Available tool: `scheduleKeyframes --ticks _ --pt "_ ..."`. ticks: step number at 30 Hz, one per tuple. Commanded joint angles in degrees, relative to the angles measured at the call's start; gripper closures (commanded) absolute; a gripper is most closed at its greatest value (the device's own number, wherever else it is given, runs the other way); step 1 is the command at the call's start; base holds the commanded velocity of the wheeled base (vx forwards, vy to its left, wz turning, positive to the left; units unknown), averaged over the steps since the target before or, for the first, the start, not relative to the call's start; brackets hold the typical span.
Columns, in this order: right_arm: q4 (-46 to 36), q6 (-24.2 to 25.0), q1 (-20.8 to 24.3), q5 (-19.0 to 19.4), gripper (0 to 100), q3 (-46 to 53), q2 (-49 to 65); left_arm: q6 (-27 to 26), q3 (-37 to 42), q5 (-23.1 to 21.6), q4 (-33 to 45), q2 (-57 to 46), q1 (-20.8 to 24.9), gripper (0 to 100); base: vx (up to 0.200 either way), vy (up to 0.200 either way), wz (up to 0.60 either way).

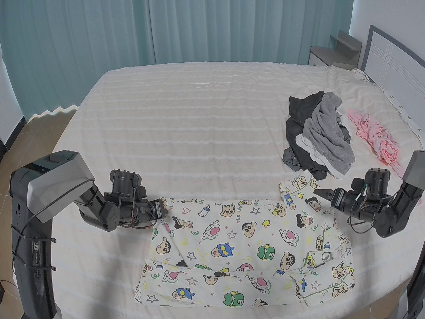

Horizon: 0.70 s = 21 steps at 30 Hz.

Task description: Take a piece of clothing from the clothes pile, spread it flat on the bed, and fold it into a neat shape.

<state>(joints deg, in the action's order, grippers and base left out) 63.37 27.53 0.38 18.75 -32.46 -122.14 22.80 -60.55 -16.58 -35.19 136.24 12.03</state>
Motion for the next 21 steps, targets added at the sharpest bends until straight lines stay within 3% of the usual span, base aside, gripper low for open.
scheduleKeyframes --ticks 1,9,21 --pt "-11.95 -5.47 -0.91 -2.58 0 -16.05 -6.8 0.58 2.1 3.92 -0.14 -3.0 -0.17 100 0.0 0.0 0.0" --pt "-23.2 -11.97 0.06 -4.07 0 -26.77 -12.16 0.49 4.12 5.33 -0.23 -6.87 0.01 100 0.0 0.0 0.0" --pt "-29.35 -12.41 3.93 -5.13 0 -32.05 -13.48 0.67 3.95 7.35 -0.31 -6.78 1.5 100 0.0 0.0 0.0"
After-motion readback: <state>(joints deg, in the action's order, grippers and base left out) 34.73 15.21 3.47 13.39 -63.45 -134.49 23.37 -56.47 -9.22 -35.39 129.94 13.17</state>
